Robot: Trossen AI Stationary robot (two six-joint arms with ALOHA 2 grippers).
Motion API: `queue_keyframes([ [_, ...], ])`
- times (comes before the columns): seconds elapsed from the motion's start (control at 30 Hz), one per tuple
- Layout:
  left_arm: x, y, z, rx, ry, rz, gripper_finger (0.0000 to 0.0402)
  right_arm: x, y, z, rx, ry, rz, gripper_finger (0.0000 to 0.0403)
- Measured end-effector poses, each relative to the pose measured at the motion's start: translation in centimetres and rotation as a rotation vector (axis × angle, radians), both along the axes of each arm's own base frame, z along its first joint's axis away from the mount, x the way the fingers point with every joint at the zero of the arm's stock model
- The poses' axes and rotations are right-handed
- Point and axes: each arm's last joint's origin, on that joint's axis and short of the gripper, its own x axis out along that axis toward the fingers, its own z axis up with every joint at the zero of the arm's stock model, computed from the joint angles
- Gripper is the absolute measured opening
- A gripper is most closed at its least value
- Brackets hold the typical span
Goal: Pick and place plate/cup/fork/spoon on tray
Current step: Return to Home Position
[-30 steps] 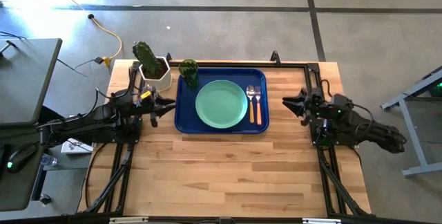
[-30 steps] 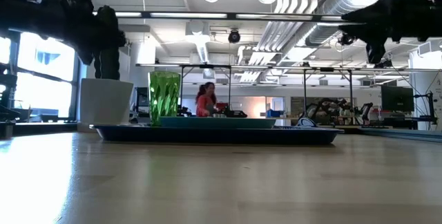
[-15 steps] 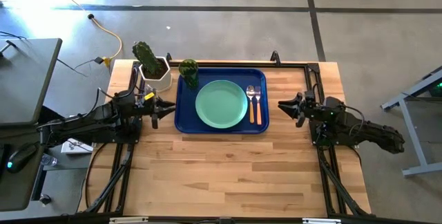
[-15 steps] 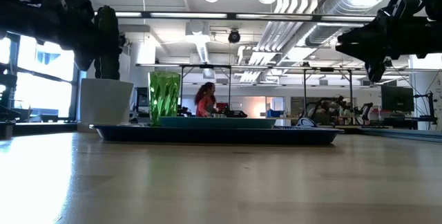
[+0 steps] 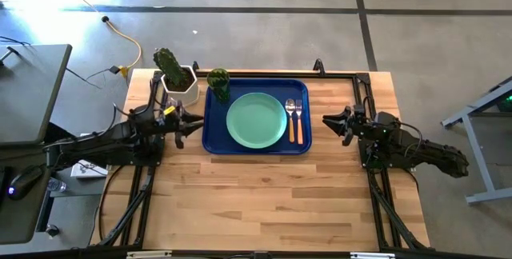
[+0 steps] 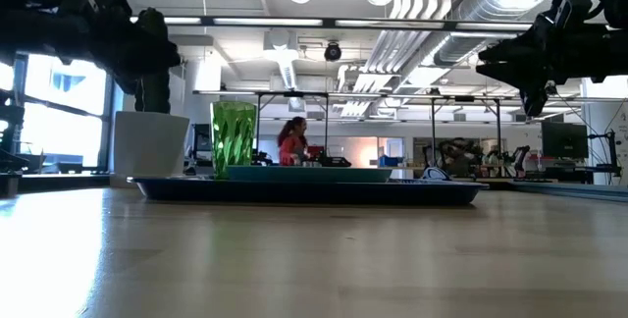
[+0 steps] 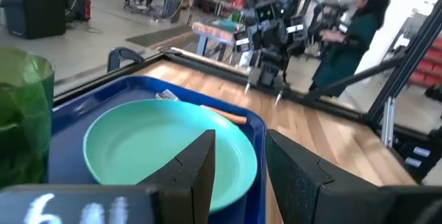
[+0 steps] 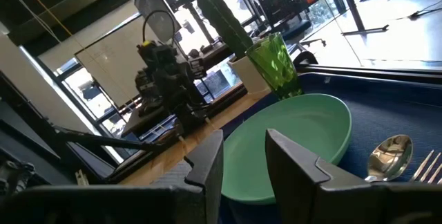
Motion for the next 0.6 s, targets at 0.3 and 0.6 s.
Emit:
queue_keyframes([
  [0.3, 0.2, 0.1, -2.2, -0.022, -0.054, 0.003, 0.0115, 0.0, 0.0, 0.0, -0.008, 0.003, 0.0, 0.0099],
  [0.6, 0.2, 0.2, -2.2, 0.036, -0.035, 0.033, 0.0115, 0.0, 0.0, -0.1, 0.005, 0.012, 0.0, 0.0099],
])
